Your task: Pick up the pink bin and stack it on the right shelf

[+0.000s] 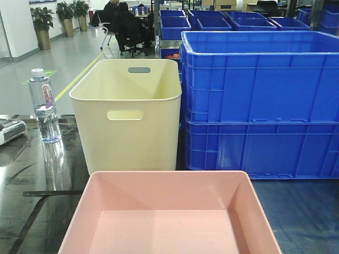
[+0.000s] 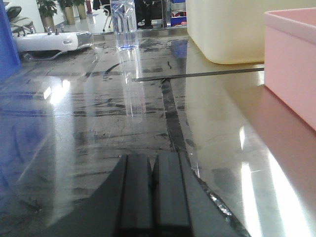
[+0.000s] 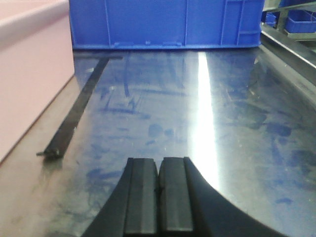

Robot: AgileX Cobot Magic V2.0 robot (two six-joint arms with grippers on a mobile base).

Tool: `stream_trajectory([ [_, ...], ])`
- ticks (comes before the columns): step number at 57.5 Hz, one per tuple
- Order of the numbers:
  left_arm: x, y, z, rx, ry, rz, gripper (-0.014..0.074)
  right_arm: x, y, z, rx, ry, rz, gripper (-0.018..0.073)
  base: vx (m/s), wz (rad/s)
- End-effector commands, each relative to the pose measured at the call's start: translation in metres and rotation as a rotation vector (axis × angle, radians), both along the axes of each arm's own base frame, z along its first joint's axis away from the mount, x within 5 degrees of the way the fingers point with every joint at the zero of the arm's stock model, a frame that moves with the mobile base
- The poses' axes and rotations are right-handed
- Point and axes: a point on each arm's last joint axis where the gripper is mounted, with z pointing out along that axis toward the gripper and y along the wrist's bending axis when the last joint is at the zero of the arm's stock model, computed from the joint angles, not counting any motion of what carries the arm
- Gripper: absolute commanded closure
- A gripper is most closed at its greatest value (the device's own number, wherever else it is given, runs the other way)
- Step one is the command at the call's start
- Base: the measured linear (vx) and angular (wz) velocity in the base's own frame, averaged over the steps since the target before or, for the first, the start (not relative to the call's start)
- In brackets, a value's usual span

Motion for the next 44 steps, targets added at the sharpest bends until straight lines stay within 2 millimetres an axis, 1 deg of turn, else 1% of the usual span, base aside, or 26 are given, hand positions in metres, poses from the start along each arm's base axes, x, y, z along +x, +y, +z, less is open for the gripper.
stream_trajectory([
  [1,0.0001,0.0,0.0047,-0.008,-0.085,0.0,0.0604,0.0006,0.0004,0.0047,-0.024,-0.058,0.009,0.0571,0.0,0.0],
  [44,0.0001,0.0,0.0047,-0.008,-0.085,0.0,0.0604,0.0004,0.0002,0.0036,-0.024,-0.046,0.006,0.0571,0.0,0.0],
])
